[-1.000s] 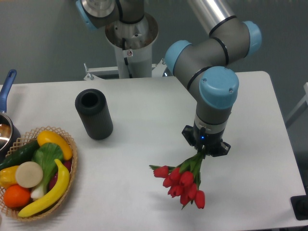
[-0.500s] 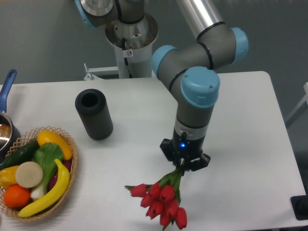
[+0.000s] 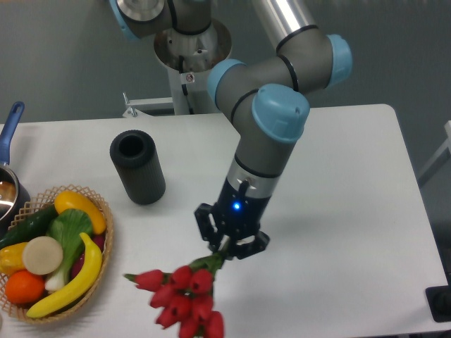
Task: Insert the flowers into the vase
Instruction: 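Carry the tulips toward the black vase, swinging blooms over the basket, then raise the tulips and position the stem ends above the vase opening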
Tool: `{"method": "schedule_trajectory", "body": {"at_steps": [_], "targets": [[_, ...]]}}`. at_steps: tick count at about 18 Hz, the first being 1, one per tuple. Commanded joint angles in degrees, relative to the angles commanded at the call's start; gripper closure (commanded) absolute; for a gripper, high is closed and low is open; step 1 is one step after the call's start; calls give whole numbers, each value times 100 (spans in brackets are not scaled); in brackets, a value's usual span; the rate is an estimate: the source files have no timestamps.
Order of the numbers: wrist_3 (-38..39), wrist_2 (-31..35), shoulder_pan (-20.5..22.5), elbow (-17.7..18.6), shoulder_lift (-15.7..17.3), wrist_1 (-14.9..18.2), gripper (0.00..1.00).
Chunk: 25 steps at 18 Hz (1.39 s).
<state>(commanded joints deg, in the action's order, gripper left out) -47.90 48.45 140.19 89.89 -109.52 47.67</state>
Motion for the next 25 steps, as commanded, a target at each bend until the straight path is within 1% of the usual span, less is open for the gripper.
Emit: {"method": "schedule_trajectory", "body": {"at_steps": [2, 3, 6, 10, 13, 16, 21, 23, 25], "targets": [[-26, -562, 9, 545, 246, -624, 84], [-27, -704, 17, 617, 343, -662, 84], [-18, -1082, 53, 662, 502, -671, 84], [-18, -1391, 70, 811, 642, -671, 84], [-26, -1742, 70, 916, 783, -680, 84], [-53, -1979, 131, 1127, 1002, -689, 82], [-360, -2384, 237, 1663, 1468, -689, 82], [-439, -2542, 272, 1795, 1556, -689, 82], [-518, -2683, 264, 1848, 1566, -689, 81]]}}
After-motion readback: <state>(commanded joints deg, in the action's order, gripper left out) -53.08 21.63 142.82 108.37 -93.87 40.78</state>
